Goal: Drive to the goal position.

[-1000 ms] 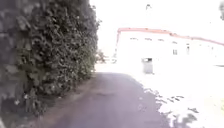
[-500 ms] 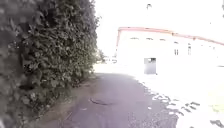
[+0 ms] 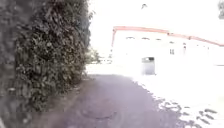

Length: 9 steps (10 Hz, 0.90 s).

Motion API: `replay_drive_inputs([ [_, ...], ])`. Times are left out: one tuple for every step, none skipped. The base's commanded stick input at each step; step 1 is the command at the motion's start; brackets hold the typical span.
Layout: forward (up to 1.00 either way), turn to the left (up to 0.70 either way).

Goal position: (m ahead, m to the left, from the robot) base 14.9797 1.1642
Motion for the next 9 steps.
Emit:
replay_drive_inputs([
  [0.85,0.00],
  [0.85,0.00],
  [0.85,0.00],
  [0.85,0.00],
  [0.85,0.00],
  [0.85,0.00],
  [0.85,0.00],
  [0.85,0.00],
  [0.85,0.00],
])
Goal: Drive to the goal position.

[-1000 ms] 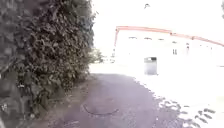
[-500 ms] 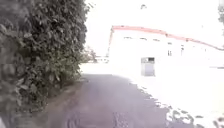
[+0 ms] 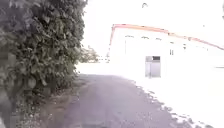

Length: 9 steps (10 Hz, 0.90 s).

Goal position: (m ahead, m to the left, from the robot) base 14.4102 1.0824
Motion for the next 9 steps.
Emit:
replay_drive_inputs([
  [0.85,0.00],
  [0.85,0.00],
  [0.85,0.00],
  [0.85,0.00],
  [0.85,0.00],
  [0.85,0.00],
  [0.85,0.00],
  [0.85,0.00],
  [0.85,0.00],
])
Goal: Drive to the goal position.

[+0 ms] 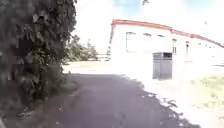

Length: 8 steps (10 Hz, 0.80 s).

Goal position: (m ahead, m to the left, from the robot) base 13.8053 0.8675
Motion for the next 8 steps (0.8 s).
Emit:
replay_drive_inputs([
  [0.85,0.00],
  [0.85,0.00],
  [0.85,0.00],
  [0.85,0.00],
  [0.85,0.00],
  [0.85,0.00],
  [0.85,0.00],
  [0.85,0.00],
])
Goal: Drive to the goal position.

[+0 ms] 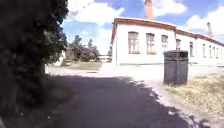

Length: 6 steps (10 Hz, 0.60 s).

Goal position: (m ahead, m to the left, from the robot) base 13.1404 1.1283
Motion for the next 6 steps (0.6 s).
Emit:
replay_drive_inputs([
  [0.85,0.00],
  [0.85,0.00],
  [0.85,0.00],
  [0.85,0.00],
  [0.85,0.00],
  [0.85,0.00],
])
